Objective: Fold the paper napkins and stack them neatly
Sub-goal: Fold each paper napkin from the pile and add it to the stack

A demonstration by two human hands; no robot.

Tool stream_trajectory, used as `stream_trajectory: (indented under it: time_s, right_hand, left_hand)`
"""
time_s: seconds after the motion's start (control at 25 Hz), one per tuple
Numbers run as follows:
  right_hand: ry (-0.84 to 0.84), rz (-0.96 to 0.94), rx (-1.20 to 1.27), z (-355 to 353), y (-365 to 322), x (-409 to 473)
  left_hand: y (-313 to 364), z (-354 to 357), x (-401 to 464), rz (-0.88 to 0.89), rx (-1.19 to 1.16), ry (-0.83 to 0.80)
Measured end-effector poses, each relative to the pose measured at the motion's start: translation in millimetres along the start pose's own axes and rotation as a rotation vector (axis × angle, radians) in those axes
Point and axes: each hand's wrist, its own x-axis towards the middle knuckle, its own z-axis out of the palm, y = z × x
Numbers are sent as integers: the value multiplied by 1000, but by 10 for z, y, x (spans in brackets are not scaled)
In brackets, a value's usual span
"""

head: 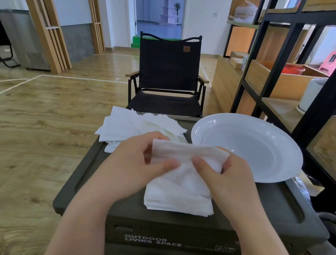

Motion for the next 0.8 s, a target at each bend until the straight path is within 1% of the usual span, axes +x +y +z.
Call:
stream_trajectory:
  time_s: [0.08, 0.12, 0.16, 0.2, 0.28, 0.36, 0.48, 0.72, 0.76, 0.8]
  right_hand:
    - [-47, 137, 130, 0, 29, 15]
    - [-49, 186, 135, 9, 65, 21]
    - [-25, 212, 75, 25, 116, 33]
    - [13, 217, -40, 42, 173, 51]
    - [87, 205, -326, 71, 255, 77]
    - [131, 184, -509, 101, 279, 81]
    - [149, 187, -574, 137, 246, 57]
    - [137, 233, -686, 176, 243, 16]
    - [161, 229, -716, 186, 240, 5]
    - [197, 214, -741, 189, 230, -5]
  left_hand:
    - [-118, 109, 112, -102, -249, 143]
    - [-183, 167, 156, -183, -316, 167]
    - [-242, 222, 188, -256, -309, 174]
    - [-300, 269, 211, -304, -221, 178]
    - [-383, 329, 233, -345, 37, 233]
    - [-390, 343, 233, -339, 159, 287]
    - [-398, 358, 251, -373, 247, 269]
    - [-443, 333, 235, -510, 445, 150]
    - [-425, 292, 210, -521, 512, 173]
    - [-425, 241, 197, -507, 572, 260]
